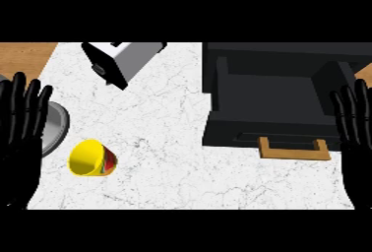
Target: Pick up the cup, place it into the drawer and close the drawer
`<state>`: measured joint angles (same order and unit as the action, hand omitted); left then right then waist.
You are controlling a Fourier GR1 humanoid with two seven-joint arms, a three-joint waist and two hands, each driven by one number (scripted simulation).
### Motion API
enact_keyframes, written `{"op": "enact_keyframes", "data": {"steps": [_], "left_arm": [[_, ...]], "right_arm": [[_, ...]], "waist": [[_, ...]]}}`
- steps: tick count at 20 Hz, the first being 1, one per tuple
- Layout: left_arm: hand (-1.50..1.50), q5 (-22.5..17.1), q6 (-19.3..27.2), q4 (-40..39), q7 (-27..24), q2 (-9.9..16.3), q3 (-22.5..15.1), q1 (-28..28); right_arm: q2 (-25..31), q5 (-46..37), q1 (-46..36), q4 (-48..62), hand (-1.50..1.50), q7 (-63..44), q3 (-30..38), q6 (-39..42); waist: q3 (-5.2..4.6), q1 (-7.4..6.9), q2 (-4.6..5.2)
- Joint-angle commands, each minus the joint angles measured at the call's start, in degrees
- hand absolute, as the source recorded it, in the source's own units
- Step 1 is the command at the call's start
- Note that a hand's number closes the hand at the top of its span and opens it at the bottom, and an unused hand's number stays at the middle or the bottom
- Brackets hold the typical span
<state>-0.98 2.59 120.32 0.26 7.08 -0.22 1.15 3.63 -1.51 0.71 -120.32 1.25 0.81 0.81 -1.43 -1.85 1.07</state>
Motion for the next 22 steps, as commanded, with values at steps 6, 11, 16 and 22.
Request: {"op": "enact_keyframes", "data": {"steps": [6, 11, 16, 22], "left_arm": [[-1.50, -6.5, -9.5, 9.6, -2.5, 1.0, -4.2, -13.9], [-1.50, -19.9, -11.6, 5.8, 0.5, -0.7, 1.6, -19.6], [-1.50, -20.5, -14.6, -0.2, -2.5, -1.5, 3.7, -19.4], [-1.50, -20.0, -15.5, -8.2, -3.8, 0.5, 9.9, -16.5]], "right_arm": [[0.1, 0.8, -2.3, -1.1, -1.50, -2.3, 2.6, -1.5], [3.3, -1.5, -4.0, 2.9, -1.50, -4.9, 0.3, 2.2], [2.9, -2.5, -2.8, 6.5, -1.50, -0.8, 0.1, 3.5], [3.3, -1.7, -5.2, 4.3, -1.50, -5.1, 0.8, 3.7]], "waist": [[1.41, 1.32, -1.23], [1.38, 1.17, -1.12], [1.41, 1.64, -1.09], [1.41, 1.69, -1.07]]}}
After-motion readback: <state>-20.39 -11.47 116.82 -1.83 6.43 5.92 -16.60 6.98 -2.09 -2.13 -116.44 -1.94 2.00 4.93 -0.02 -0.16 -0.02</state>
